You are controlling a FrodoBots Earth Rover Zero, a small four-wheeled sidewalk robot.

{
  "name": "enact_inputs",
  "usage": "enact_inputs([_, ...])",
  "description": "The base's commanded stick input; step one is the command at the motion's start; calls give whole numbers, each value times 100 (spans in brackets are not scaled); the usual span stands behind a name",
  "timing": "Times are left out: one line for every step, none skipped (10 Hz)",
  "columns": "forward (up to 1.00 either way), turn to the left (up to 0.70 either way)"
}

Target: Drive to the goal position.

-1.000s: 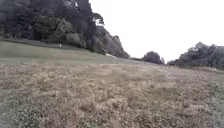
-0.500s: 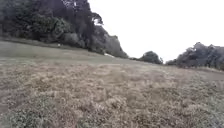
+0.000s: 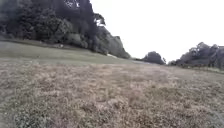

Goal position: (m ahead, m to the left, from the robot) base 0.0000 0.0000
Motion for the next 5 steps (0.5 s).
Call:
enact_inputs([0, 70])
enact_inputs([0, 70])
enact_inputs([0, 70])
enact_inputs([0, 70])
enact_inputs([0, 70])
